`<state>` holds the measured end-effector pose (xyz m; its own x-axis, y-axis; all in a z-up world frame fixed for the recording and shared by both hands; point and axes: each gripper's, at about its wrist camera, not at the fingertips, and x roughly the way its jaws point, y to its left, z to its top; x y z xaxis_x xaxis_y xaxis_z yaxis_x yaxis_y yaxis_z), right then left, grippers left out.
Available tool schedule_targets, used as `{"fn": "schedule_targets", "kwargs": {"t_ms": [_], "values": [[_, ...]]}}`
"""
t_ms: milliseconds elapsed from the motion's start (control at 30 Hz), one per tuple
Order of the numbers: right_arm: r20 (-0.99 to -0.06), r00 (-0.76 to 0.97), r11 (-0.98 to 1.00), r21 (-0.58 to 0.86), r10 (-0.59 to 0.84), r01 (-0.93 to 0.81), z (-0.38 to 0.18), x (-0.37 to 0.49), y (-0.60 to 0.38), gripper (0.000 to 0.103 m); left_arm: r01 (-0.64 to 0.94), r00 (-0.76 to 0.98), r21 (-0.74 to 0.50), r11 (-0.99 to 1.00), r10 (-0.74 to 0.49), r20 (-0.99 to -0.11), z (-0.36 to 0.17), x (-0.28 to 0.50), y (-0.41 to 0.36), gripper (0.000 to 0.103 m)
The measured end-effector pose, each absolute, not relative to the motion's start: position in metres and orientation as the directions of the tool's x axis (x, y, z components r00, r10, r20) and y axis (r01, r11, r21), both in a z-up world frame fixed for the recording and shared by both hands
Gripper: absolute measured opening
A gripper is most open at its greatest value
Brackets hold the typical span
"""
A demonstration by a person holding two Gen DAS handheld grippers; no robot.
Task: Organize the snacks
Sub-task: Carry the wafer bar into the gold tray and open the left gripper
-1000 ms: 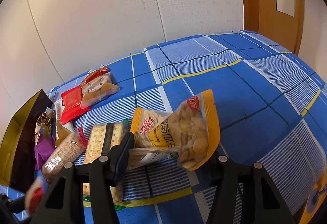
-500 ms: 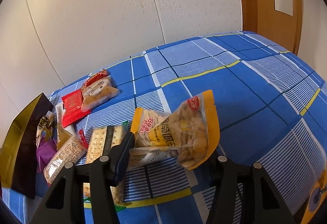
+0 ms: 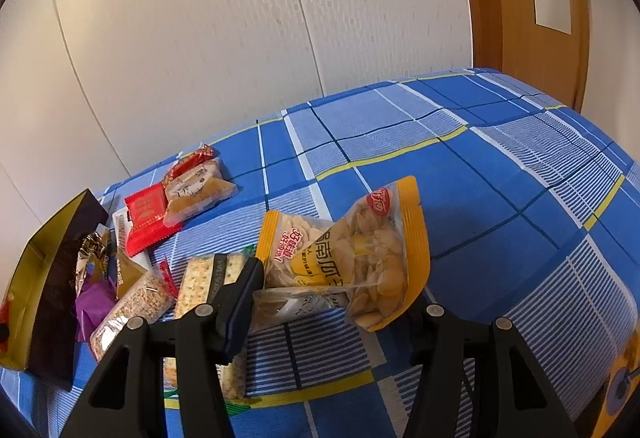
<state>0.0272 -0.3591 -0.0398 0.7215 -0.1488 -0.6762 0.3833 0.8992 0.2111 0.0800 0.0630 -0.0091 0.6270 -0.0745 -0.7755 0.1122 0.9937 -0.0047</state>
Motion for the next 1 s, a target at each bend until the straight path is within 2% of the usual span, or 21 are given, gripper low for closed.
{"fn": "schedule_targets", "kwargs": {"t_ms": [167,667,833,1000], "values": [[-0.657,0.74,0.896,0.233,-0.141,0.378,-0.036,0.024,-0.361,0.058,0.069,0.62,0.054,0.996,0.0,-0.784,-0.019,0.084,0.084,0.034],[-0.583,0.802,0.912,0.248,-0.128,0.326,-0.022,0.012,-0.35,0.058,0.0,0.602,0.153,0.988,0.122,-0.789,-0.039,0.093,0.11,0.035],[-0.589,0.8,0.914,0.254,-0.112,0.315,-0.024,0.01,-0.346,0.058,-0.07,0.589,0.143,0.987,0.157,-0.793,-0.04,0.095,0.123,0.04],[-0.594,0.799,0.916,0.261,-0.096,0.304,-0.026,0.009,-0.341,0.058,-0.103,0.612,0.072,0.992,0.12,-0.781,-0.035,0.085,0.133,0.04]]}}
